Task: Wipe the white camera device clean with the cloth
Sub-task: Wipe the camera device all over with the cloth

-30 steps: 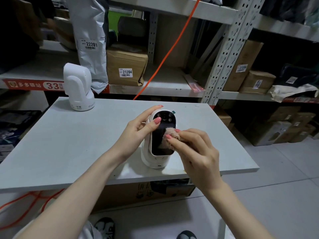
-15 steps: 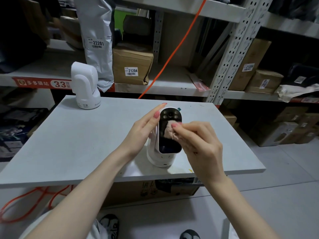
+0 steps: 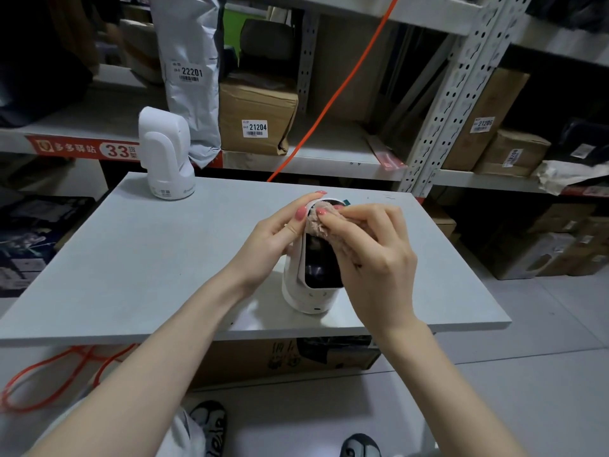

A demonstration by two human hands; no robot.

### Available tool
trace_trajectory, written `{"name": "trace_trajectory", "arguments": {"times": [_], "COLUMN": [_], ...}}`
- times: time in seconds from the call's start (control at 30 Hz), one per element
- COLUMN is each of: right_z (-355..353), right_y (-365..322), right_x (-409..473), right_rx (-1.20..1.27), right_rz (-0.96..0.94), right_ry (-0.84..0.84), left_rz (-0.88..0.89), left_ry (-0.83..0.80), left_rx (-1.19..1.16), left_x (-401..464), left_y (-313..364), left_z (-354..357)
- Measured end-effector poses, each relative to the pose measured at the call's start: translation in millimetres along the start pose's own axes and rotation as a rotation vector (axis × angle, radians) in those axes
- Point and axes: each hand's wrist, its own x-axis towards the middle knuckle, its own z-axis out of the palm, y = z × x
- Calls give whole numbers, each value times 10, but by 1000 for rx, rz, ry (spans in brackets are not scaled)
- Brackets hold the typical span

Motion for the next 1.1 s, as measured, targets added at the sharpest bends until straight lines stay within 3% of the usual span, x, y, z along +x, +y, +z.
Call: {"name": "trace_trajectory", "arguments": {"times": [0.27,0.57,0.93,1.1], "right_z": [-73,52,-107,-121], "right_y": [-52,-71,-89,1], "right_x": [-110,88,-306,-141], "right_rx": [-21,-63,23,-13], "right_rz": [-92,72,-96,-48], "right_ry": [-65,41,-102,-46], "left_rz": [-6,8,11,27], "left_ry": [0,-3,3,-14], "left_rx": [-28,-26,-18,4], "left_x": [16,2,22,21], "left_y": [-29,-27,-51,-25], "left_z": [16,12,19,28]}}
